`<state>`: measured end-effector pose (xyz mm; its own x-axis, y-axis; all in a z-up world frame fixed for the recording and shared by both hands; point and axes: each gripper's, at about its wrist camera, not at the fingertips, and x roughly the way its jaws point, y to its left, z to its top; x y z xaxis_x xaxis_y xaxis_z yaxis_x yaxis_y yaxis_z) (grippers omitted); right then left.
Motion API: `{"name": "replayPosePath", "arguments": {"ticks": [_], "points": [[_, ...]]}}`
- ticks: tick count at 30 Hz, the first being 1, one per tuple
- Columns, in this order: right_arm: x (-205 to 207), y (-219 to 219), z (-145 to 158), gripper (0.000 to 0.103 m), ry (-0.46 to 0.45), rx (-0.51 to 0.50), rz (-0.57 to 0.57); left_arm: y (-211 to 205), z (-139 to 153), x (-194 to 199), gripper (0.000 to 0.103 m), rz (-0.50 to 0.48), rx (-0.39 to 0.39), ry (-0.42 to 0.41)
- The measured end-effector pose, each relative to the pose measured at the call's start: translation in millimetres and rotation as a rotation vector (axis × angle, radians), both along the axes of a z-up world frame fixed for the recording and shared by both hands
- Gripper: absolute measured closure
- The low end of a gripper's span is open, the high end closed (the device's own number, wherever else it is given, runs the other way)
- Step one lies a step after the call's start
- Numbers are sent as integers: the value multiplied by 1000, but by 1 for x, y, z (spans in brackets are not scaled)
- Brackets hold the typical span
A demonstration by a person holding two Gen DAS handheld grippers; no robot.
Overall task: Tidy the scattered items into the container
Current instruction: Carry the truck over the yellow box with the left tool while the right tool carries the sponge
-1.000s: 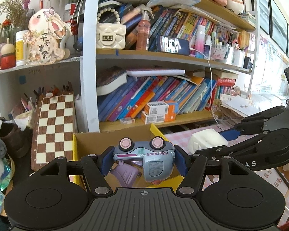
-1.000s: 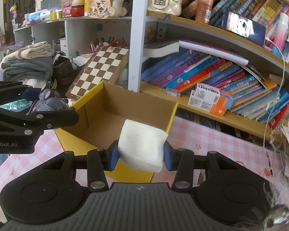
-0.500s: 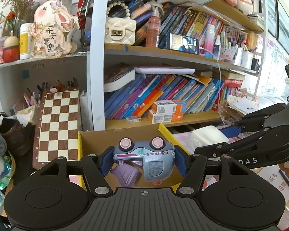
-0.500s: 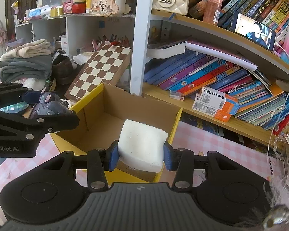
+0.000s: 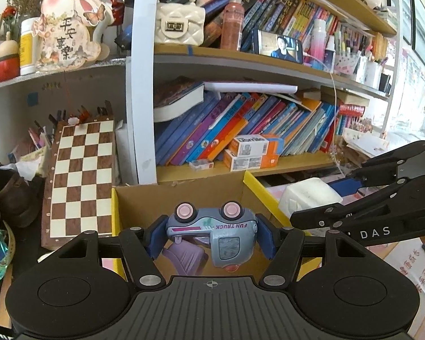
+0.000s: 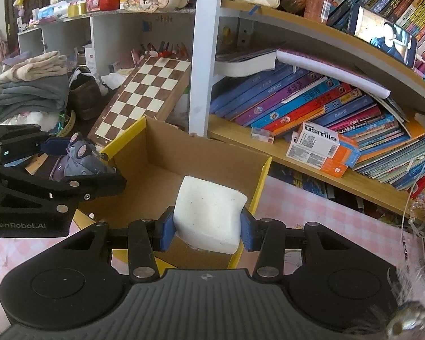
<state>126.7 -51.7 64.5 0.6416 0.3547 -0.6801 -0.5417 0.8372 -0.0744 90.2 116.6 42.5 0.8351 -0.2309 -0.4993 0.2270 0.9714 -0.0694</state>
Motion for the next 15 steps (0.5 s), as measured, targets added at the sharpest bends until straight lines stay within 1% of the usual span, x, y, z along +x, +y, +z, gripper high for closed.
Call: {"name": "replayPosePath", "arguments": {"ticks": [9,15], "points": [[20,6,-15,60,41,0,8,3,-14,25,39,2,23,46],[30,12,-26,60,67,1,25,11,-27,43,39,30,31,91]]}}
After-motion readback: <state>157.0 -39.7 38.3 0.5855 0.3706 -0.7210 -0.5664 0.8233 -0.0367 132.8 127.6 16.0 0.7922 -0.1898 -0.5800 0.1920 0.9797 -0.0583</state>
